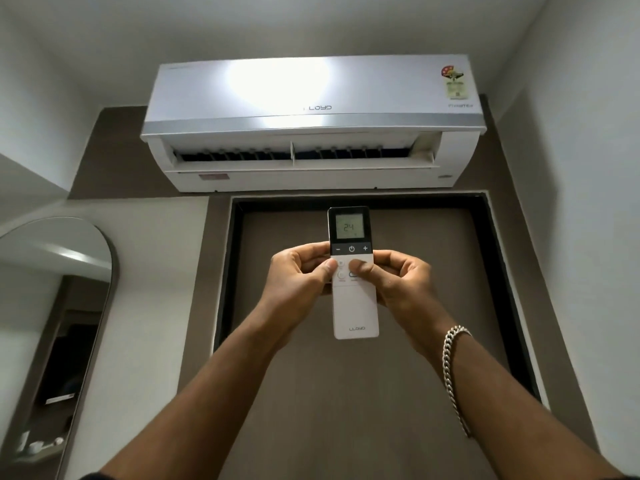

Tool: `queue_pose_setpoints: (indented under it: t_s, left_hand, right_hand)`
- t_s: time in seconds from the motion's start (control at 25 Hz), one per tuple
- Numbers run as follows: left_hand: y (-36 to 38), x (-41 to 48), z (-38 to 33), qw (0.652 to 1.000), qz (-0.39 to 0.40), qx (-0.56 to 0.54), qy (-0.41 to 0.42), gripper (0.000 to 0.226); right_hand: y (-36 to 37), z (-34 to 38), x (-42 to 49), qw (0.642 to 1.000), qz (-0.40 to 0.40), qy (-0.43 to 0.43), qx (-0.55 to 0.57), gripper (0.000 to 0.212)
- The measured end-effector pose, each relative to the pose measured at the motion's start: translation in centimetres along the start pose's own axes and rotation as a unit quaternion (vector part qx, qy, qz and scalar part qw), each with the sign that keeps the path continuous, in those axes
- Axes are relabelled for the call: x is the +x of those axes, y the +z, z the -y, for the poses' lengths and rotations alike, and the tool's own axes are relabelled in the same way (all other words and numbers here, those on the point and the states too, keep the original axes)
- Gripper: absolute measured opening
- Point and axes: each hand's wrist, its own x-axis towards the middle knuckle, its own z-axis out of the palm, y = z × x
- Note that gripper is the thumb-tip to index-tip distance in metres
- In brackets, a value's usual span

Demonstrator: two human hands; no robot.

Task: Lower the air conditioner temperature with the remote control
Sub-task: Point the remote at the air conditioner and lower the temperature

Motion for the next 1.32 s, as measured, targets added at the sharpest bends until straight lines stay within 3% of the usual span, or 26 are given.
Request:
queue_pose_setpoints:
  t_s: [0.12, 0.48, 0.96, 1.2, 1.32]
  left_hand:
    - [-0.4, 0.0, -0.3, 1.0, 0.01, -0.012, -0.01, 0.029]
    - [0.1, 0.5, -1.8, 0.999, -0.013, -0.013, -0.026, 0.016]
    - [1.1, 1.0, -3.1, 0.995, -0.073, 0.062, 0.002, 0.021]
    - [1.6, 0.6, -3.2, 0.996, -0.068, 0.053, 0.015, 0.018]
    - [1.7, 0.5, -3.3, 0.996, -0.072, 0.04, 0.018, 0.019]
  right_hand:
    - [0.1, 0.7, -0.3, 1.0, 0.011, 0.003, 0.002, 0.028]
    - [-0.2, 2.7, -0.6, 1.0, 0.014, -0.005, 0.008, 0.027]
    - [-0.3, 3.6, -0.5, 1.0, 0.021, -0.017, 0.001, 0.029]
    - [-0.5, 4.0, -0.8, 0.999, 0.009, -0.034, -0.016, 0.019]
    - [-0.5, 4.2, -0.9, 0.999, 0.012, -0.033, -0.009, 0.026]
